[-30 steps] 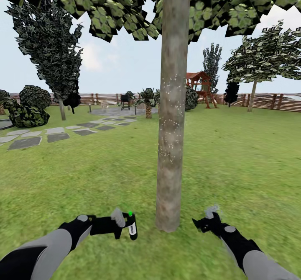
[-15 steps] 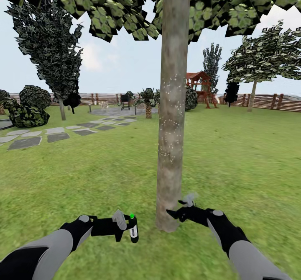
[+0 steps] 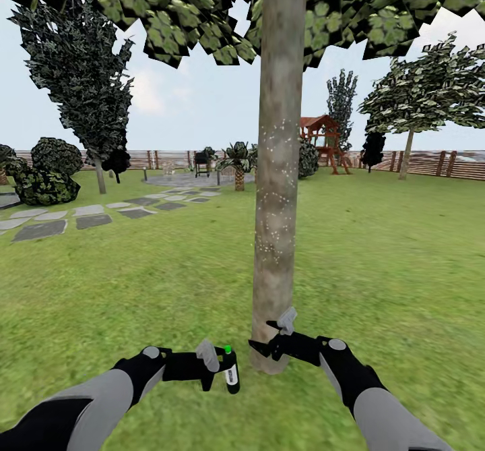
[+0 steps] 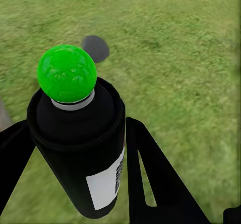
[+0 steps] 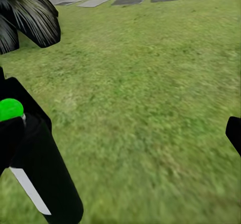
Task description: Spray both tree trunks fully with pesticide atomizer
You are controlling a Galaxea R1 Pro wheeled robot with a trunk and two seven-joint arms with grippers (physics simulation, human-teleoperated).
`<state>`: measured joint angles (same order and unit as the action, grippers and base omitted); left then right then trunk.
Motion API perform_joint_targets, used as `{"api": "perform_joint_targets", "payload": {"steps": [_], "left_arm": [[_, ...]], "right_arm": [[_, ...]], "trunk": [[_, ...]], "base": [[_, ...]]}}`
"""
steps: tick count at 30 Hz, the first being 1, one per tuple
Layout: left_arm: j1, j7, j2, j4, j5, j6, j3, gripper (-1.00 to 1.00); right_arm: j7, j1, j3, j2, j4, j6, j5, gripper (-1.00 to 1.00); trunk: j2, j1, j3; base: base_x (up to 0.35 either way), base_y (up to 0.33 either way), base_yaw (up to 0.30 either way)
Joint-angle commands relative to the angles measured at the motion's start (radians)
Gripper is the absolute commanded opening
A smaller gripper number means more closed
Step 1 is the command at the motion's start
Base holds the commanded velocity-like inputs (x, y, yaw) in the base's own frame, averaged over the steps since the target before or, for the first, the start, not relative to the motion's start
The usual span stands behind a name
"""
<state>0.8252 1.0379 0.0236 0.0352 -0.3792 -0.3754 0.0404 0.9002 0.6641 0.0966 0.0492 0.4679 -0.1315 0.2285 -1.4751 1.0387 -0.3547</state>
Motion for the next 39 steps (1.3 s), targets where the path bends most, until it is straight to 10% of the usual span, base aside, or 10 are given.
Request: {"api": "perform_joint_targets", "payload": {"steps": [1,26,31,39], "left_arm": [[0.0,-0.001,0.001,0.0,0.0,0.0,0.003,-1.0],[0.0,-0.001,0.015,0.0,0.0,0.0,0.003,-1.0],[0.0,-0.002,0.015,0.0,0.0,0.001,0.003,-1.0],[0.0,-0.002,0.015,0.0,0.0,0.001,0.003,-1.0]], "right_arm": [[0.0,0.0,0.0,0.0,0.0,0.0,0.0,1.0],[0.001,0.0,-0.006,0.049,0.119,0.057,-0.001,1.0],[-0.005,0.0,-0.153,0.06,0.121,0.063,-0.001,1.0],[-0.007,0.0,-0.18,0.061,0.121,0.064,-0.001,1.0]], "trunk": [[0.0,0.0,0.0],[0.0,0.0,0.0],[0.0,0.0,0.0],[0.0,0.0,0.0]], "base": [[0.0,0.0,0.0],[0.0,0.0,0.0],[0.0,0.0,0.0],[0.0,0.0,0.0]]}}
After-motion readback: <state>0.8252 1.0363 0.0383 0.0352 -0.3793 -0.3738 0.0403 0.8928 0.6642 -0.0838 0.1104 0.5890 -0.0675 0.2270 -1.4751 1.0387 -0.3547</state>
